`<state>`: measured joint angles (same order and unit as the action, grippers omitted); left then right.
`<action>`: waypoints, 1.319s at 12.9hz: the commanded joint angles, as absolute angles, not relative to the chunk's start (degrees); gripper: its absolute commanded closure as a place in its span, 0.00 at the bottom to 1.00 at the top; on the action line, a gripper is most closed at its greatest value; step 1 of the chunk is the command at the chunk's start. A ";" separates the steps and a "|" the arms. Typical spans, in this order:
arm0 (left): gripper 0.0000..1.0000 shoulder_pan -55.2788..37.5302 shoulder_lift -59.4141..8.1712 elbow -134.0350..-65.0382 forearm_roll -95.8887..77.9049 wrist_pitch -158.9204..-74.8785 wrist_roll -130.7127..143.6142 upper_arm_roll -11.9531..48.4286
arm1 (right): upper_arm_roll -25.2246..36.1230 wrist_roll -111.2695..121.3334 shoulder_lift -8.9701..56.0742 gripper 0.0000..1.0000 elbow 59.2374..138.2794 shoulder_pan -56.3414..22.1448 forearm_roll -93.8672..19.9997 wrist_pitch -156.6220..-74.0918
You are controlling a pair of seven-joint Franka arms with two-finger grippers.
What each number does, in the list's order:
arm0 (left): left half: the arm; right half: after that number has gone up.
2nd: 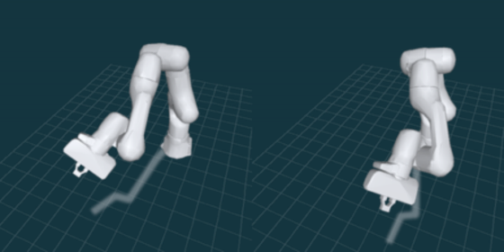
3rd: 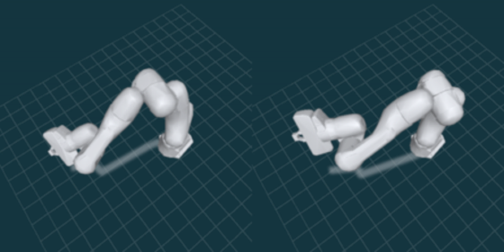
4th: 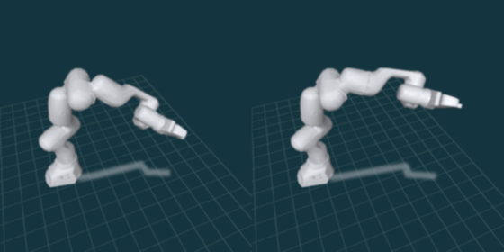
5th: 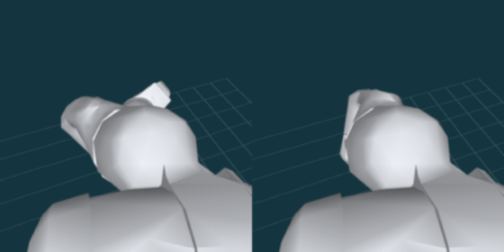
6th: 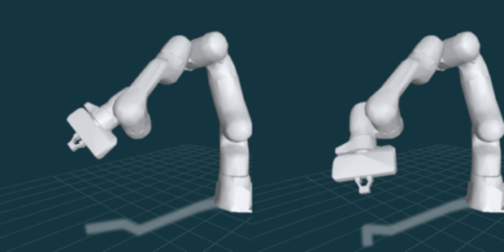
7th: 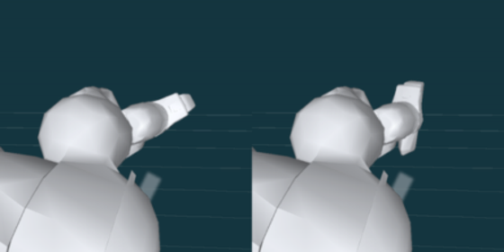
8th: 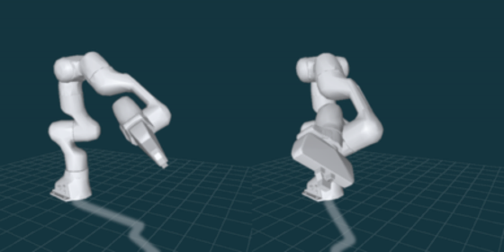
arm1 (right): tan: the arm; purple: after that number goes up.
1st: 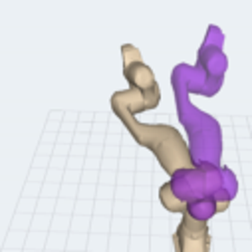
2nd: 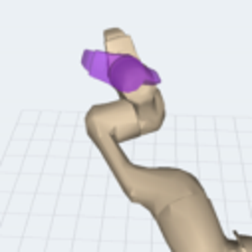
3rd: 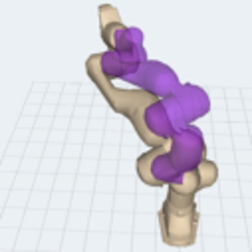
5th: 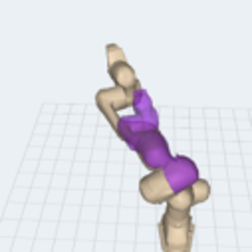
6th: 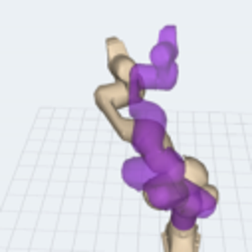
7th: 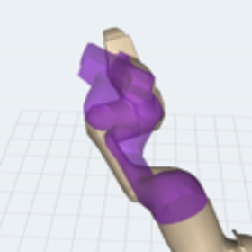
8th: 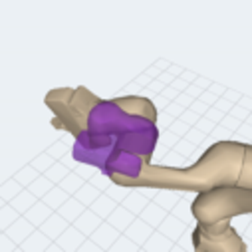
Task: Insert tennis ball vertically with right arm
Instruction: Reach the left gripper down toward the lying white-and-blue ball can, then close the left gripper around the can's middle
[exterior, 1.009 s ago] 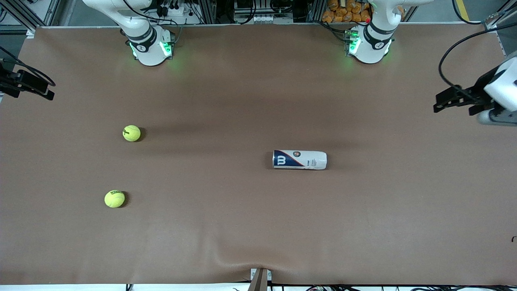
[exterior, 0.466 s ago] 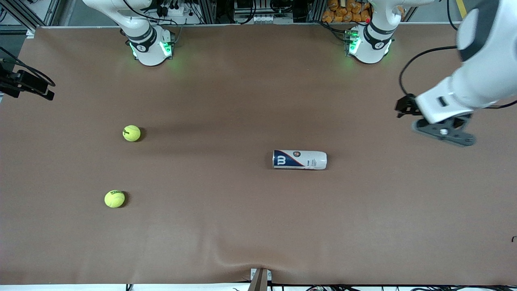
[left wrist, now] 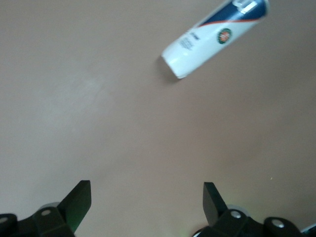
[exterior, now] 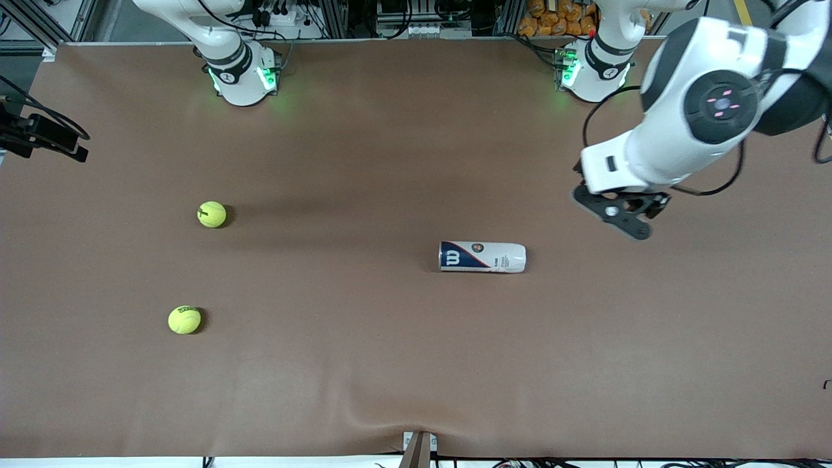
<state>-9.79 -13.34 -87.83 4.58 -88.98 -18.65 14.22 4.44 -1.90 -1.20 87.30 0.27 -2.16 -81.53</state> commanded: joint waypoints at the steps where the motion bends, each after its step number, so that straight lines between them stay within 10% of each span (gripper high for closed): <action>1: 0.00 -11.42 -17.65 -86.13 5.80 -91.83 -30.01 14.59 | 4.31 -1.32 -1.23 0.00 87.28 0.62 -1.49 -81.30; 17: 0.00 -19.51 -34.36 -86.91 12.92 -114.86 -49.84 14.59 | 4.31 -1.41 -0.26 0.00 87.63 0.62 -1.49 -81.47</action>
<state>-19.21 -32.23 -87.08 11.44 -112.41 -50.44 14.68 4.47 -1.90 -0.45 87.70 0.28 -2.16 -81.54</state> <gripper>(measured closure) 0.000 0.000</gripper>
